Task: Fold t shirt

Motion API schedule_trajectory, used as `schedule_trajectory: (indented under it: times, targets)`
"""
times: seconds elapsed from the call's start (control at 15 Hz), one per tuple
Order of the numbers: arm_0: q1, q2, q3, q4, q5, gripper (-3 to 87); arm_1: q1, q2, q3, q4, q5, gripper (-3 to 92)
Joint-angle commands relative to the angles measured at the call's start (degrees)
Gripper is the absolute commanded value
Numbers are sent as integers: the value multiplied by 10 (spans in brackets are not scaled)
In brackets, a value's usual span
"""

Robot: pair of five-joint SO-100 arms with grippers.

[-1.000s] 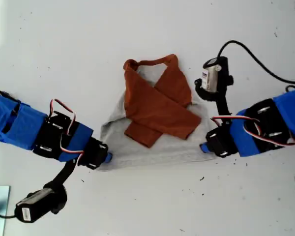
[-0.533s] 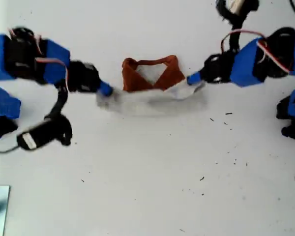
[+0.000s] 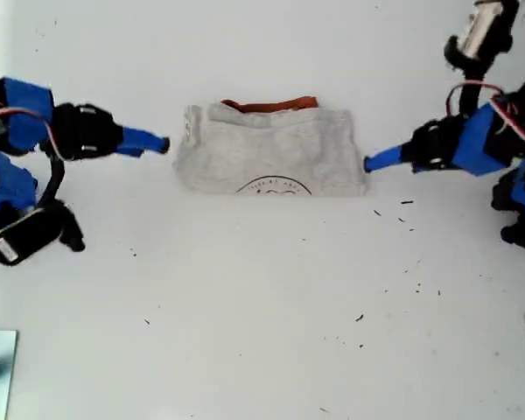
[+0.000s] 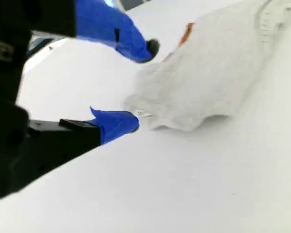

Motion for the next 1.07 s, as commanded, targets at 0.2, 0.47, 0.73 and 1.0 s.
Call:
schedule_trajectory:
  times: [0.2, 0.47, 0.73, 1.0]
  targets:
    - [207, 511, 282, 104, -208, -2, -160, 259, 212, 14, 150, 35]
    - [238, 508, 287, 134, -124, 51, -164, 475, 271, 110, 149, 38]
    - [288, 508, 287, 133, -104, 73, -137, 477, 266, 117, -227, 38]
    - [291, 508, 287, 133, -104, 73, -137, 477, 266, 117, -227, 38]
